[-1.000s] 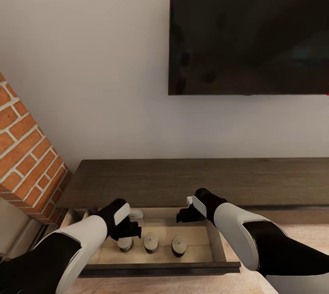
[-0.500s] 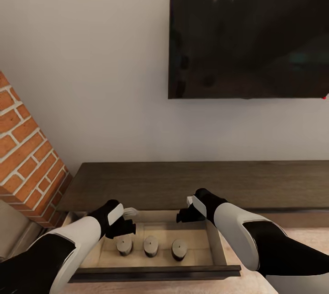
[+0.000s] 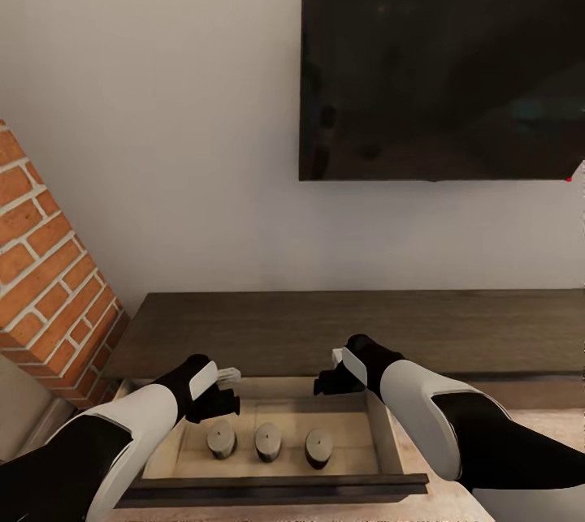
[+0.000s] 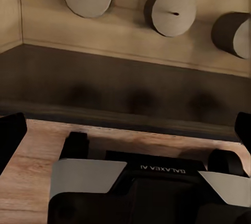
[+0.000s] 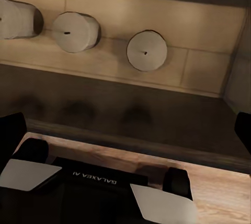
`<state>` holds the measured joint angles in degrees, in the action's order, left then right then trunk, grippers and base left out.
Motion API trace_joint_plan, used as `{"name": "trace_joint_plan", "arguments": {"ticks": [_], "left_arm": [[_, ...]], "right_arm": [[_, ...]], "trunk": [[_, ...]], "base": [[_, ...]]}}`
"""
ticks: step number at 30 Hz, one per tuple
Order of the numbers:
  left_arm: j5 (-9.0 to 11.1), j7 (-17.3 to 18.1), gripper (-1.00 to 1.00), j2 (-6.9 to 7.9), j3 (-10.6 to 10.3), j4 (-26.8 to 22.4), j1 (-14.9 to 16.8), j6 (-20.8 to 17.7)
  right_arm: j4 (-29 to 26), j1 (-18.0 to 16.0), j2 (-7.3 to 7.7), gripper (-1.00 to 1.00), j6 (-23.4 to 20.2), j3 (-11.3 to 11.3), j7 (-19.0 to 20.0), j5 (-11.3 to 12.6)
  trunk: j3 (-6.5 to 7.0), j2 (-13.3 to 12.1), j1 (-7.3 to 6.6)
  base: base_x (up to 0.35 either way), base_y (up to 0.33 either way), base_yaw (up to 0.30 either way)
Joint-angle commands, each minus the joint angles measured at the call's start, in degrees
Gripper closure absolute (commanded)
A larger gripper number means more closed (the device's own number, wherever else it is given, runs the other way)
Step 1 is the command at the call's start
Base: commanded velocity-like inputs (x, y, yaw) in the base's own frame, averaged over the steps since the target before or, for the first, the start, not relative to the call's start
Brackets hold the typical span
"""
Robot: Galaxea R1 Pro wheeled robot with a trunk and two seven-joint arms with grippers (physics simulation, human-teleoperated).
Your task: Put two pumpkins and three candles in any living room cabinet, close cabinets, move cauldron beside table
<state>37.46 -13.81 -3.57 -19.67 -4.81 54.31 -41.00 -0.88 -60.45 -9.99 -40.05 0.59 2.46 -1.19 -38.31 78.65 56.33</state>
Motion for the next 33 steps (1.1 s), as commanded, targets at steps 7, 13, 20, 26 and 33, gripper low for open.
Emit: {"name": "trace_joint_plan", "arguments": {"ticks": [7,13,20,26,33], "left_arm": [[1.4,-0.5,-1.0,-0.02,-0.3,-0.1,0.0,-0.2],[1.3,-0.5,-1.0,0.03,-0.3,-0.1,-0.1,0.1],[1.3,-0.5,-1.0,0.09,-0.3,-0.1,-0.1,0.6],[1.3,-0.4,-1.0,0.86,-0.3,-0.1,-0.1,4.4],[1.4,-0.4,-1.0,1.88,-0.2,-0.1,-0.1,5.2]], "right_arm": [[-0.1,0.0,0.0,-1.0,-0.3,0.0,0.2,-0.2],[-0.1,0.0,0.0,-1.0,-0.2,-0.1,0.2,-0.2],[-0.1,0.0,0.0,-1.0,0.2,-0.1,0.2,-0.2],[-0.1,0.0,0.0,-1.0,0.4,-0.1,0.3,-0.2],[-0.1,0.0,0.0,-1.0,0.8,-0.1,0.4,-0.2]], "trunk": [[0.61,0.0,-0.02],[1.16,0.0,-0.02],[1.82,0.0,-0.02],[2.38,0.0,-0.02],[3.03,0.0,-0.02]], "base": [[-0.252,0.0,0.0],[-0.065,0.0,0.0],[-0.16,0.0,0.0],[-0.037,0.0,0.0],[-0.003,0.0,0.0]]}}
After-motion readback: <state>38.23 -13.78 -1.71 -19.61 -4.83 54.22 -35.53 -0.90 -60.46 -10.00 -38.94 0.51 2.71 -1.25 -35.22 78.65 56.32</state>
